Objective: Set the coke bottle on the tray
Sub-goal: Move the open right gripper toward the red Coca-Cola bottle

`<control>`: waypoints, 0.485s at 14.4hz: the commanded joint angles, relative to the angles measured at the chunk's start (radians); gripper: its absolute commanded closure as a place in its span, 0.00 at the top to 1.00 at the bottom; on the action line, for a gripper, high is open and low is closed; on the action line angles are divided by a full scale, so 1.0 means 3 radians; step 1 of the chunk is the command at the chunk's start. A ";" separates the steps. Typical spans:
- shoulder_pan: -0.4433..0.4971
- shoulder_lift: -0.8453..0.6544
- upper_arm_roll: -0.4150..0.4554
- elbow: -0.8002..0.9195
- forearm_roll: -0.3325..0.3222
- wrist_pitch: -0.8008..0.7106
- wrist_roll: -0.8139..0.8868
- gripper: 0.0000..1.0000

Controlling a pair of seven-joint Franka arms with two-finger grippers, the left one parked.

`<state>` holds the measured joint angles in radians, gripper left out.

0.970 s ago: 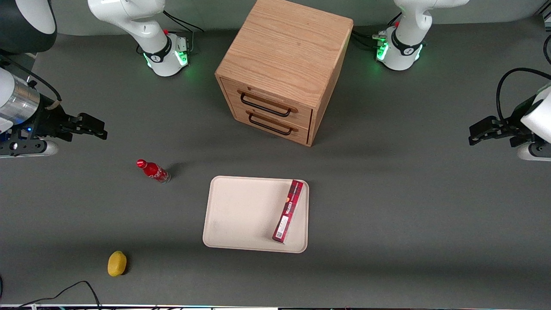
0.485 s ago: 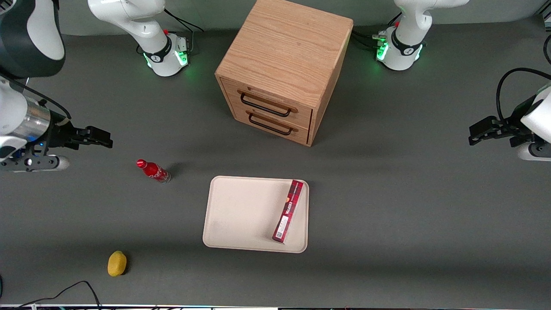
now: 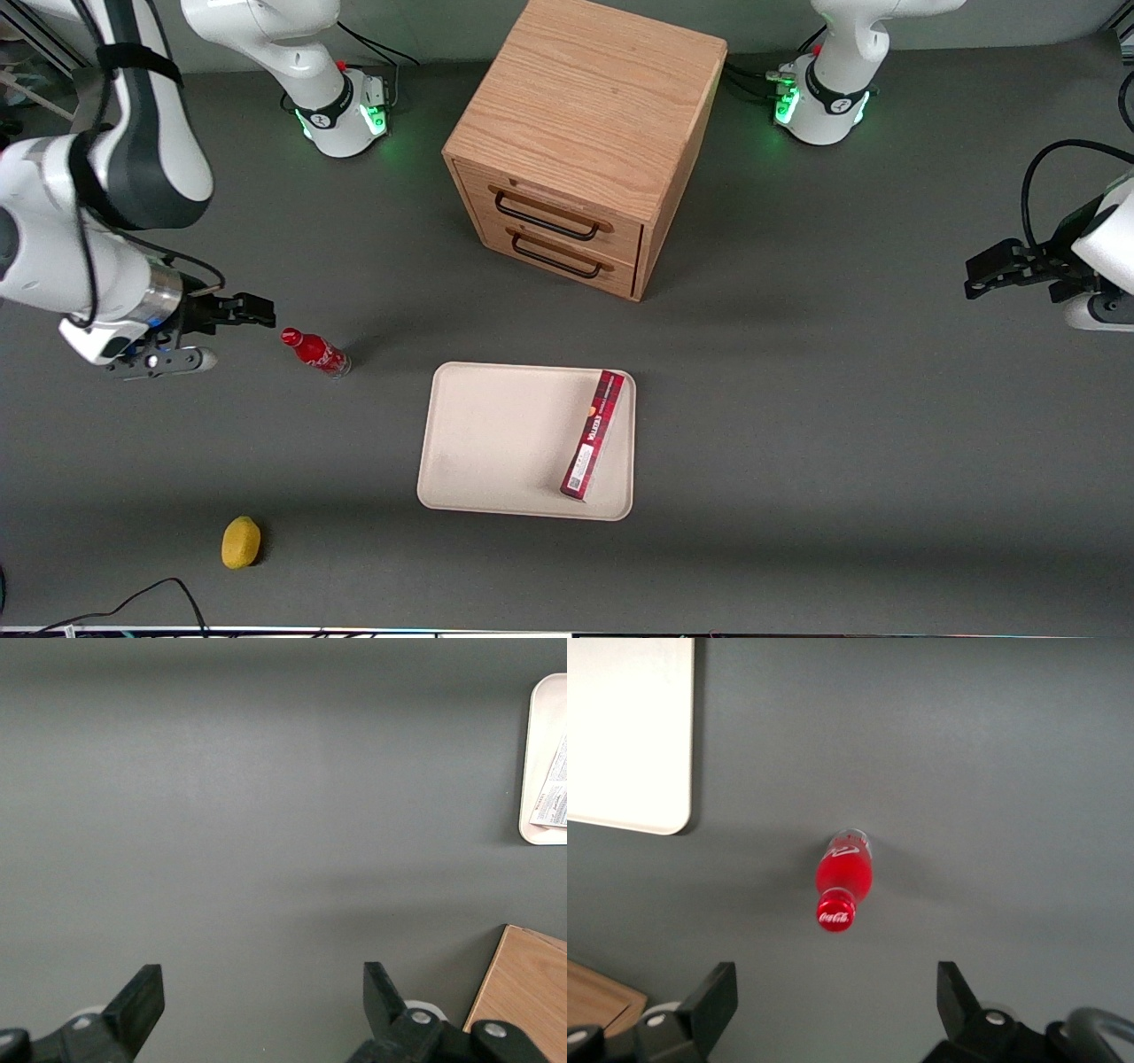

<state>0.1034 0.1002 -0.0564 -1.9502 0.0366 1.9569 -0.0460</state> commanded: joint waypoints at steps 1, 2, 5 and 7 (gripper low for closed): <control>-0.0043 -0.0360 0.0030 -0.0708 0.0011 0.0583 -0.0128 1.00; -0.0043 -0.0354 0.0030 -0.0820 0.0011 0.0772 -0.0128 1.00; -0.0043 -0.0212 0.0030 -0.0934 0.0001 0.1146 -0.0128 0.99; -0.0038 -0.0120 0.0035 -0.0934 0.0001 0.1305 -0.0128 0.90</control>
<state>0.1033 0.0493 -0.0562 -2.2222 0.0365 2.2993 -0.0579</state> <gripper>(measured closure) 0.022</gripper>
